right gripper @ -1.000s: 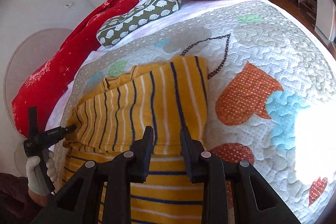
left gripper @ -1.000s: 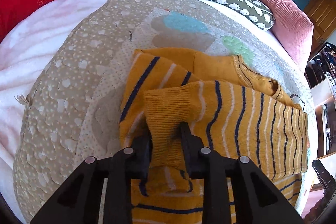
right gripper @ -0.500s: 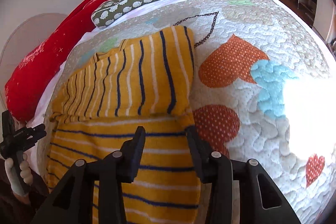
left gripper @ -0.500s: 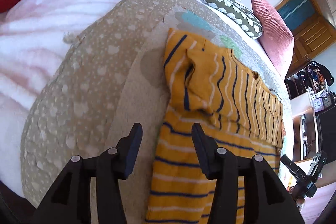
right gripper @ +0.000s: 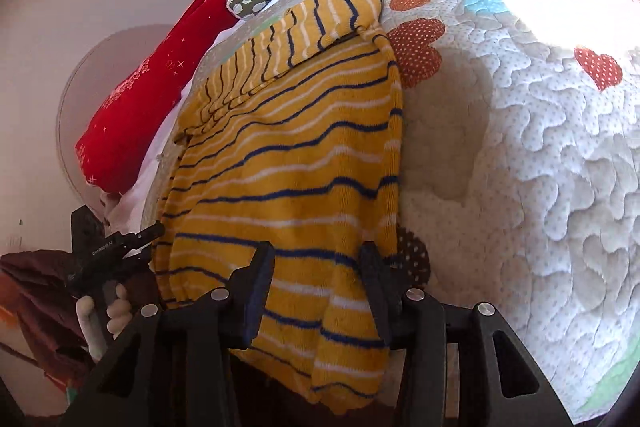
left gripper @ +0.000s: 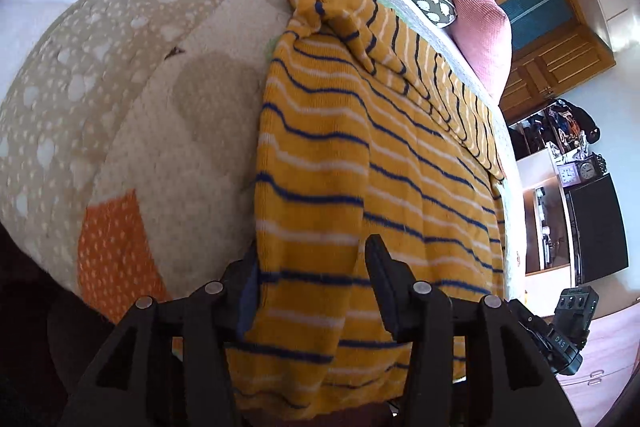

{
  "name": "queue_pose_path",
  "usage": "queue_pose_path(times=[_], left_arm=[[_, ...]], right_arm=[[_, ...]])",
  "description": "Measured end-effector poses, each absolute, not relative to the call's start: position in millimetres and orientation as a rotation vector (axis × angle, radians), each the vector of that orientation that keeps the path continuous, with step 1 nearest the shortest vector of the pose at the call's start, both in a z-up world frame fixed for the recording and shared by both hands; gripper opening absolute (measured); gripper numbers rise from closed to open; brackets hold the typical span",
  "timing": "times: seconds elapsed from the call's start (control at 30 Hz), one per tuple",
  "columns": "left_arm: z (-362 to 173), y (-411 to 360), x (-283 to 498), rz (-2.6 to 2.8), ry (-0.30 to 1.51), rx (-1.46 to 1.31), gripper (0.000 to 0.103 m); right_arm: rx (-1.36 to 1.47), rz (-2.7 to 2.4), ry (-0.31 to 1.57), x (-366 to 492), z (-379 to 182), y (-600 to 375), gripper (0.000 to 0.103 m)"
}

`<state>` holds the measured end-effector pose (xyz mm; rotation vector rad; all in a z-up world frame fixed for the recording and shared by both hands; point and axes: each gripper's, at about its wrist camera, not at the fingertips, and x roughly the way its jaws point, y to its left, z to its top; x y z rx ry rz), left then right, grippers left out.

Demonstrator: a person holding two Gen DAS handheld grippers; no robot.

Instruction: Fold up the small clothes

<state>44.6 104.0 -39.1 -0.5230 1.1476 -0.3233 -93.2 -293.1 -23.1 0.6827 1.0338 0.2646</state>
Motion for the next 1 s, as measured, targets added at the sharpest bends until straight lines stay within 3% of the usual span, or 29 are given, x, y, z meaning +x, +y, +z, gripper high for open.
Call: queue_pose_path(times=[0.13, 0.2, 0.57, 0.63, 0.67, 0.7, 0.73, 0.8, 1.0], left_arm=[[-39, 104, 9, -0.338, 1.105, -0.479, 0.048], [-42, 106, -6, -0.351, 1.108, -0.468, 0.054], [-82, 90, -40, -0.405, 1.239, -0.457, 0.062], [-85, 87, -45, -0.416, 1.253, -0.459, 0.05], [-85, 86, -46, -0.425, 1.262, -0.458, 0.021], [-84, 86, -47, -0.425, 1.271, -0.451, 0.009], [-82, 88, -49, -0.418, 1.261, -0.45, 0.009], [-74, 90, -54, -0.415, 1.238, -0.45, 0.009], [-43, 95, -70, -0.422, 1.149, -0.462, 0.009]], right_arm=[[0.688, 0.289, 1.05, -119, -28, -285, 0.047], [0.699, 0.302, 1.05, -133, -32, -283, 0.047], [0.733, 0.347, 1.107, -164, -60, -257, 0.047], [0.705, 0.333, 1.105, -162, -59, -253, 0.047], [0.7, 0.329, 1.105, -162, -58, -253, 0.047], [0.701, 0.321, 1.103, -161, -58, -253, 0.041], [0.701, 0.306, 1.106, -161, -59, -254, 0.024], [0.718, 0.302, 1.115, -161, -60, -259, 0.008], [0.704, 0.316, 1.078, -169, -45, -259, 0.004]])
